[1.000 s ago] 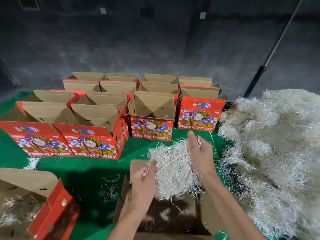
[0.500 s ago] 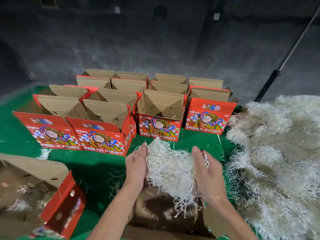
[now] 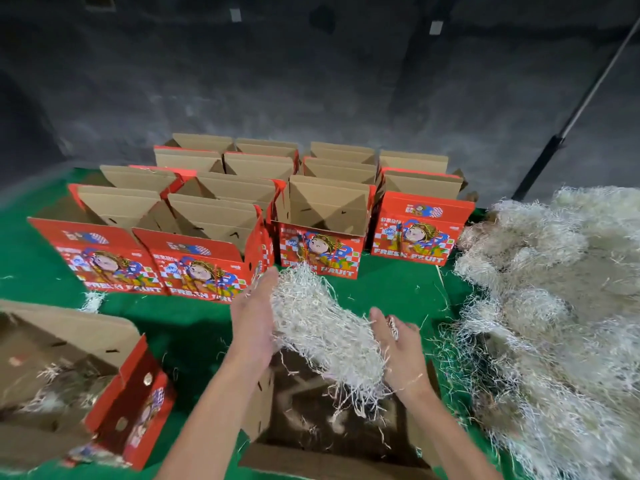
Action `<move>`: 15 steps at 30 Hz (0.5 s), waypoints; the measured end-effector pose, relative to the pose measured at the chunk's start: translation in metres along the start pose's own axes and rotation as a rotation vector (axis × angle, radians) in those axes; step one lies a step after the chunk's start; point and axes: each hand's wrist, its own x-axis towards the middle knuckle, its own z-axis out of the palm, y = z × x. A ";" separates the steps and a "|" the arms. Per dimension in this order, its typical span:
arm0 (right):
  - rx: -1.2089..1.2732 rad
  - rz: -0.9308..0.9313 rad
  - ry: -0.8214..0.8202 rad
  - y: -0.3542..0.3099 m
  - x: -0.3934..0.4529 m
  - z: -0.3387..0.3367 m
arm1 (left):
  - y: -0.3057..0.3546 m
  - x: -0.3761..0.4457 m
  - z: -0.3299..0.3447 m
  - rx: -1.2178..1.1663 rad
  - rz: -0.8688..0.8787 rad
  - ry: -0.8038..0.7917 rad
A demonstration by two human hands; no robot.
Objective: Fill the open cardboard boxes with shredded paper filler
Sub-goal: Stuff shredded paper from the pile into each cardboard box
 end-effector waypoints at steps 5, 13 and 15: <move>0.053 0.110 -0.147 -0.026 -0.027 -0.013 | -0.003 0.017 -0.001 0.019 -0.048 0.124; 0.215 0.206 0.133 -0.044 0.045 -0.054 | -0.041 -0.009 -0.019 0.436 0.022 -0.107; 0.188 0.184 0.161 -0.039 0.055 -0.050 | -0.033 -0.018 -0.018 0.340 -0.017 -0.144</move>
